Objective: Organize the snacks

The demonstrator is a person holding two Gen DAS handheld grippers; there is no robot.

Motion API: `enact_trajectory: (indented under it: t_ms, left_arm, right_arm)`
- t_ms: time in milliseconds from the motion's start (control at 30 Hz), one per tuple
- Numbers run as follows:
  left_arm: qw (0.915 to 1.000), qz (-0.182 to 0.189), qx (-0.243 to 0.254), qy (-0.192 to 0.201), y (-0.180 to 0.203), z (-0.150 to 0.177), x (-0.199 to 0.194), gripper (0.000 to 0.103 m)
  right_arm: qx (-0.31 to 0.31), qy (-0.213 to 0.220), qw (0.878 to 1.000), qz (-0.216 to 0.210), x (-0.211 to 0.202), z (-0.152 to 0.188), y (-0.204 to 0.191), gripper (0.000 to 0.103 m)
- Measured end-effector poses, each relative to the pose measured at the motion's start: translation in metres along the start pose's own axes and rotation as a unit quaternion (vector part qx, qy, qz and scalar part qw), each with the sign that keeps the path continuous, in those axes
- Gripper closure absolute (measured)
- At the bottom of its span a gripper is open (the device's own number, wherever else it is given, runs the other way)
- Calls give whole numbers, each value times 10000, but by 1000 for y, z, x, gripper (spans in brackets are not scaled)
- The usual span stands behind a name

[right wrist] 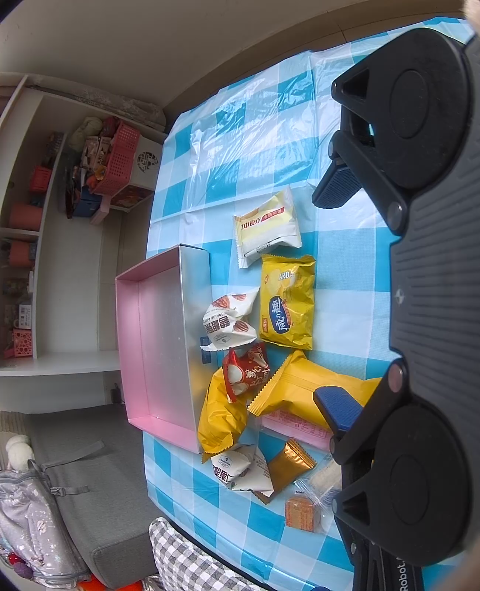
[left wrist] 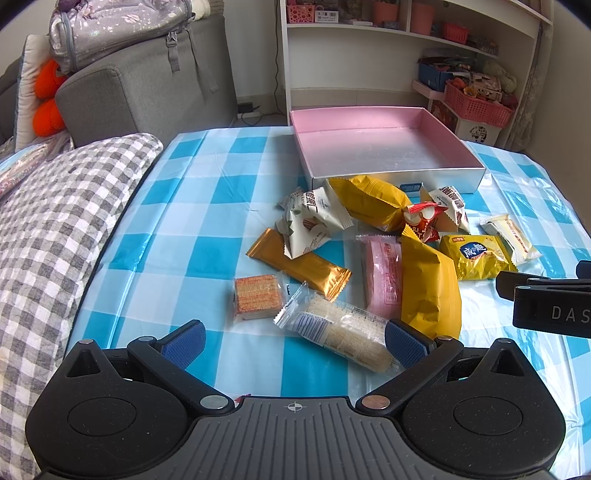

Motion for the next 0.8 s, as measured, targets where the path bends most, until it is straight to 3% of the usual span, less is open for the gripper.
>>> enact_trajectory:
  t_ms: [800]
  left_arm:
    - [10000, -20, 51, 21, 0, -1, -1, 0]
  right_arm:
    - [21, 10, 10000, -2, 0, -1, -1, 0]
Point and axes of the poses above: each gripper's, at about its wrist camera, not at the fingertips, and x roughly the way its jaws point, y to its right, z to its underside, the point moved 10 cm from there along x, roughly the way its jaws point, and after that the axes turned 10 degrees about z, right-handed, at the moved point
